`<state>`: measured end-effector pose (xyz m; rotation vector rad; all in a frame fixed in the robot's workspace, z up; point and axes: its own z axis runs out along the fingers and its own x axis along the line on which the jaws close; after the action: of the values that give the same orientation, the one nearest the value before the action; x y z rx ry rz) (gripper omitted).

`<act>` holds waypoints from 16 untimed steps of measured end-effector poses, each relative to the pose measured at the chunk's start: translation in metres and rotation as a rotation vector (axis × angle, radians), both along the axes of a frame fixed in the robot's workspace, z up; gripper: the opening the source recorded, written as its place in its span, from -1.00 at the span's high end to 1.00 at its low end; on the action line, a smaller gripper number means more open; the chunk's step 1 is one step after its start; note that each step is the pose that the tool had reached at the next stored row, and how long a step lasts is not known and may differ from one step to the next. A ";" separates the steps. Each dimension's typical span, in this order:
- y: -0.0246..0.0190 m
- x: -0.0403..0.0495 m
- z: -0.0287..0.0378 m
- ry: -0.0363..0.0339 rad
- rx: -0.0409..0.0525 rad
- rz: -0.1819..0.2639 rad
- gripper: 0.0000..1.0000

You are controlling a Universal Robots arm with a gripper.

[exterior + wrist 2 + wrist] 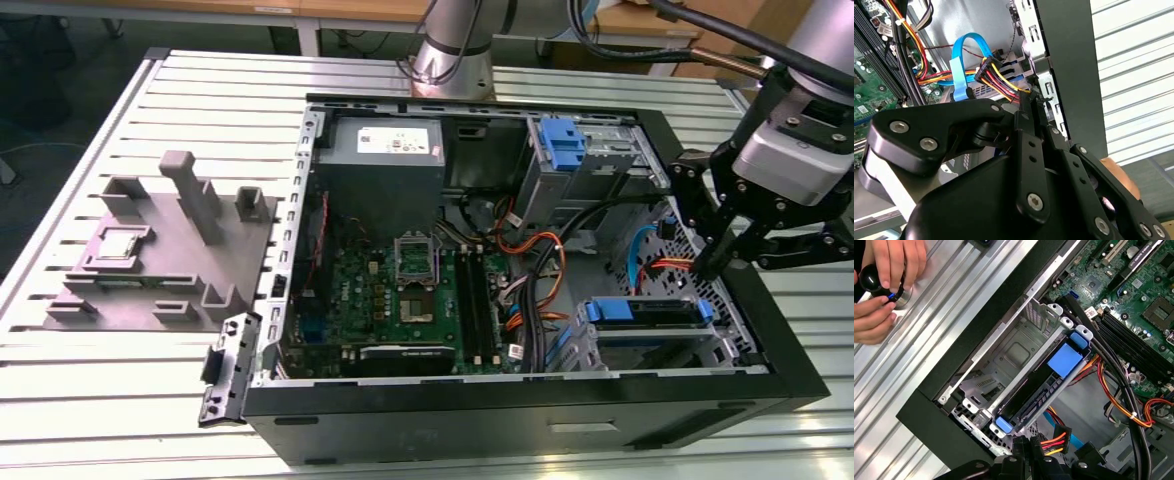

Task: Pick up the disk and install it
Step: 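Insert the first disk wire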

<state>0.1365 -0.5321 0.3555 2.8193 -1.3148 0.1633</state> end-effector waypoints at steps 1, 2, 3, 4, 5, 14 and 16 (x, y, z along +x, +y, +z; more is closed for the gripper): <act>0.0000 0.0000 0.0000 0.0000 0.0000 -0.001 0.66; 0.0000 0.0000 0.0000 0.0000 0.0000 -0.003 0.66; 0.0000 0.0000 -0.0001 0.0000 0.0001 -0.009 0.66; 0.0000 0.0000 -0.0001 0.0000 0.0002 -0.020 0.66; 0.0001 0.0000 -0.0002 0.0000 0.0002 -0.037 0.66; 0.0000 0.0000 -0.0019 0.0000 -0.0001 -0.200 0.66; 0.0000 0.0000 -0.0023 0.0000 -0.0001 -0.238 0.66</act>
<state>0.1366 -0.5321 0.3531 2.6330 -1.6339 0.1567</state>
